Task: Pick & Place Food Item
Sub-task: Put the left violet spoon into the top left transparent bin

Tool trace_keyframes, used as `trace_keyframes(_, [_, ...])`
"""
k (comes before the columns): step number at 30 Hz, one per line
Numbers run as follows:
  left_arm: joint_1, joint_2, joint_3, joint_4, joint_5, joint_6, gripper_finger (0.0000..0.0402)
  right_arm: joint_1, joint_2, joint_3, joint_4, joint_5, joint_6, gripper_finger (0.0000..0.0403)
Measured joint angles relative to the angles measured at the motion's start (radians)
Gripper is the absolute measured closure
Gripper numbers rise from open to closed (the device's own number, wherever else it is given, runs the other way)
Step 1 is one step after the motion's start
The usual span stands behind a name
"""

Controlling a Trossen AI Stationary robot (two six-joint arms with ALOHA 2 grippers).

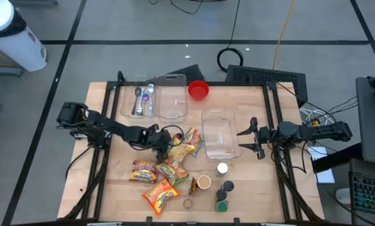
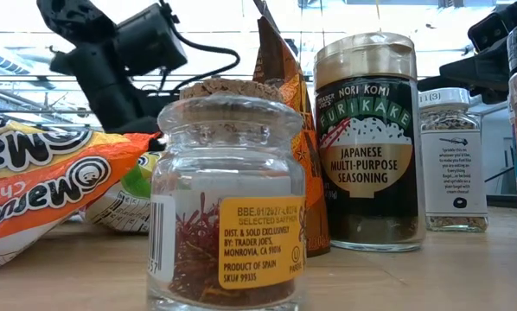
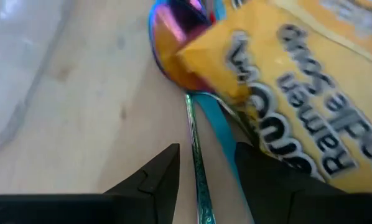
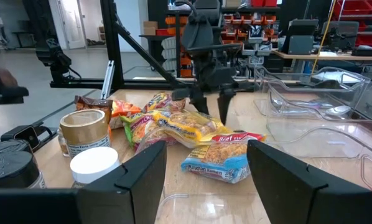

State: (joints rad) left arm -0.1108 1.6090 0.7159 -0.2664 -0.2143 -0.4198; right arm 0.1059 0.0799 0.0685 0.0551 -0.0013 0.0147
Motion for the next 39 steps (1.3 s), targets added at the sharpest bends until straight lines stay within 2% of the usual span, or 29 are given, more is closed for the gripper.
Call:
trace_keyframes(7, [0.028,0.018,0.0,-0.024,0.053,-0.108,0.0237,0.0,0.0,0.0,0.0,0.0,0.0,0.0186])
trace_keyframes(11, [0.034,0.016,0.0,-0.059,0.071,-0.141,0.0255,0.0,0.0,0.0,0.0,0.0,0.0,0.0187])
trace_keyframes(15, [0.034,0.014,0.001,-0.095,0.1,-0.183,0.0296,0.0,0.0,0.0,0.0,0.0,0.0,0.0184])
trace_keyframes(21, [0.035,0.014,0.001,-0.115,0.146,-0.188,0.038,0.0,0.0,0.0,0.0,0.0,0.0,0.0186])
trace_keyframes(23, [0.035,0.014,0.0,-0.125,0.164,-0.187,0.0393,0.0,0.0,0.0,0.0,0.0,0.0,0.0187])
trace_keyframes(39, [0.031,0.001,-0.003,-0.166,0.108,-0.229,0.0293,0.0,0.0,0.0,0.0,0.0,0.0,0.0187])
